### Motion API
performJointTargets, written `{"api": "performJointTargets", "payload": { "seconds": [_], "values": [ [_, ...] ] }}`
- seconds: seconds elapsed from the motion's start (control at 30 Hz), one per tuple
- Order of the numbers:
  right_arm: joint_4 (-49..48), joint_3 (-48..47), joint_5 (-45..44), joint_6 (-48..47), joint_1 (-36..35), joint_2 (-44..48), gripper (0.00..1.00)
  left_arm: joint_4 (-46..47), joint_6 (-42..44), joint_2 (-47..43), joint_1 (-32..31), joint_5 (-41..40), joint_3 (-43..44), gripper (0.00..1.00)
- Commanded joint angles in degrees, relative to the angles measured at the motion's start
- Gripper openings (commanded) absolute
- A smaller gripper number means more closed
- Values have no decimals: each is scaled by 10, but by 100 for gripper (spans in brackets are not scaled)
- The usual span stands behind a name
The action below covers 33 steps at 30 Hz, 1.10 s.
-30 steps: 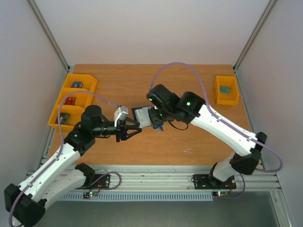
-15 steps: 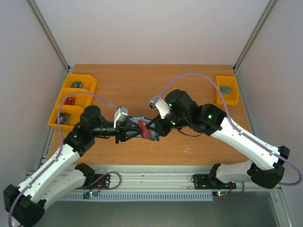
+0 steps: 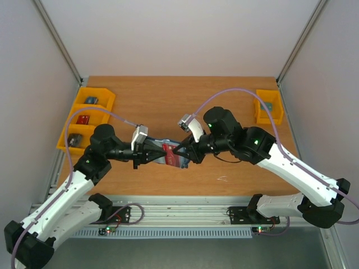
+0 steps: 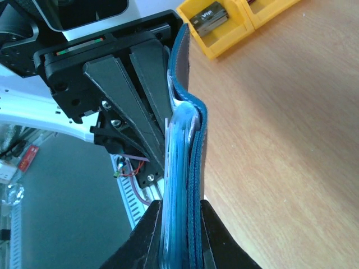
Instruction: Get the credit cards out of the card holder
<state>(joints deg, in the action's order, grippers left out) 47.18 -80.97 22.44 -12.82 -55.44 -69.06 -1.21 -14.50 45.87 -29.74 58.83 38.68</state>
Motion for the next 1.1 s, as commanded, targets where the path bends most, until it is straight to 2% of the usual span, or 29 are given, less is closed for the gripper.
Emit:
{"api": "performJointTargets", "payload": {
  "seconds": [0.0, 0.13, 0.27, 0.37, 0.63, 0.77, 1.07],
  "values": [
    [-107, 15, 50, -12, -16, -5, 1, 92, -11, 3, -10, 43, 25, 0],
    [-104, 31, 41, -14, -13, 13, 3, 87, -16, -3, -10, 48, 24, 0],
    [-95, 50, 36, -16, -2, 37, 22, 80, -24, -8, -7, 39, 20, 0],
    [-89, 67, 37, -16, 6, 53, 32, 79, -31, -11, 0, 32, 19, 0],
    [-68, 94, 38, -17, 18, 87, 39, 60, -27, -17, 14, 32, 13, 0],
    [-61, 99, 37, -16, 22, 94, 37, 52, -20, -18, 17, 33, 11, 0],
    [-48, 99, 38, -25, 32, 103, 9, 42, -11, -18, 20, 37, 12, 0]
  ]
}}
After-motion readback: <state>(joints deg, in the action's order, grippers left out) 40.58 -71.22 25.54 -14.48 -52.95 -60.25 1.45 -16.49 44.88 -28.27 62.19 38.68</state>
